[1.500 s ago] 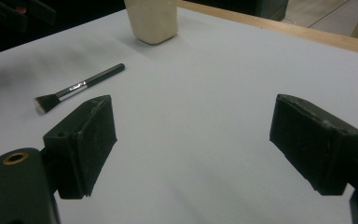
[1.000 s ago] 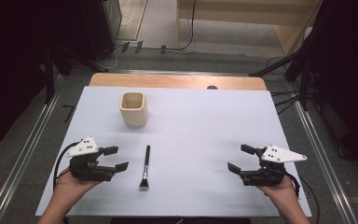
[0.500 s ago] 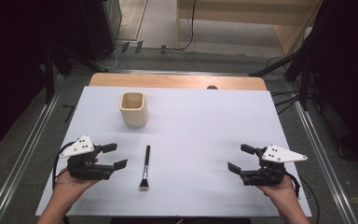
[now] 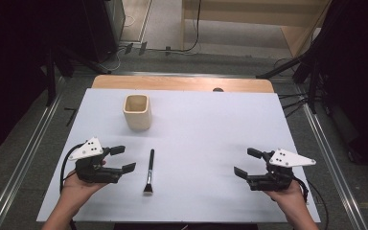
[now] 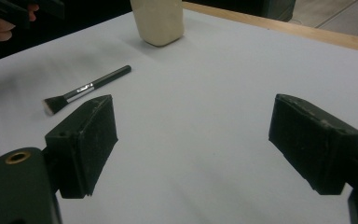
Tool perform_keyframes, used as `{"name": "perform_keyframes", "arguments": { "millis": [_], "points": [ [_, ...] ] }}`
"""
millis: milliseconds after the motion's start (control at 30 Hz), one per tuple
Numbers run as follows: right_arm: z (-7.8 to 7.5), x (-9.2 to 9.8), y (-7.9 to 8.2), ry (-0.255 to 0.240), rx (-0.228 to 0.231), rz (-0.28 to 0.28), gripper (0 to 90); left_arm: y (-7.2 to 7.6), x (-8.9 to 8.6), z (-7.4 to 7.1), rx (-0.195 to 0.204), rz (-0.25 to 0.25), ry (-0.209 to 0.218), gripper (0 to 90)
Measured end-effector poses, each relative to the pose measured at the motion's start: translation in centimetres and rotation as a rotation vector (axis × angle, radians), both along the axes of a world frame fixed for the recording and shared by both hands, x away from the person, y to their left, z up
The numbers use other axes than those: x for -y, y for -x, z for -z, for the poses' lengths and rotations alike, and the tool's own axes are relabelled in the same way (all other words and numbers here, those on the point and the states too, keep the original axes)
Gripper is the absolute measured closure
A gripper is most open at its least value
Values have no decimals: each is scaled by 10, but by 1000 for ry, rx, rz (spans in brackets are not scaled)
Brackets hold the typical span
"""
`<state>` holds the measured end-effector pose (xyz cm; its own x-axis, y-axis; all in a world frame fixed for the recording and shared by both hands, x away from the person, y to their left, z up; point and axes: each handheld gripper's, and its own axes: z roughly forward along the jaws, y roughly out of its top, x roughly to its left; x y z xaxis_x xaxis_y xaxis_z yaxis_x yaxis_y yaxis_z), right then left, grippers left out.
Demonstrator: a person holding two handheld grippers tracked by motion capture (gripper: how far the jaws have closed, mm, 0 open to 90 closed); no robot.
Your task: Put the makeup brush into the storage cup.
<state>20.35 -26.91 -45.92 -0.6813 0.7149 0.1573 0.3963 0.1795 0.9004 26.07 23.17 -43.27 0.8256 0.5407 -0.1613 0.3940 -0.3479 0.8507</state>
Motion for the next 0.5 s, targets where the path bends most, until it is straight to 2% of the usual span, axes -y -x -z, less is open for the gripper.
{"name": "perform_keyframes", "arguments": {
  "millis": [267, 500],
  "points": [
    [0, -1, 0, -2, -1, -4, 159, -1, 11, 1, -4, 25, -13, 252],
    [0, -1, 0, -1, -1, -2, 159, -4, 18, 1, -4, 23, -5, 248]
  ]
}}
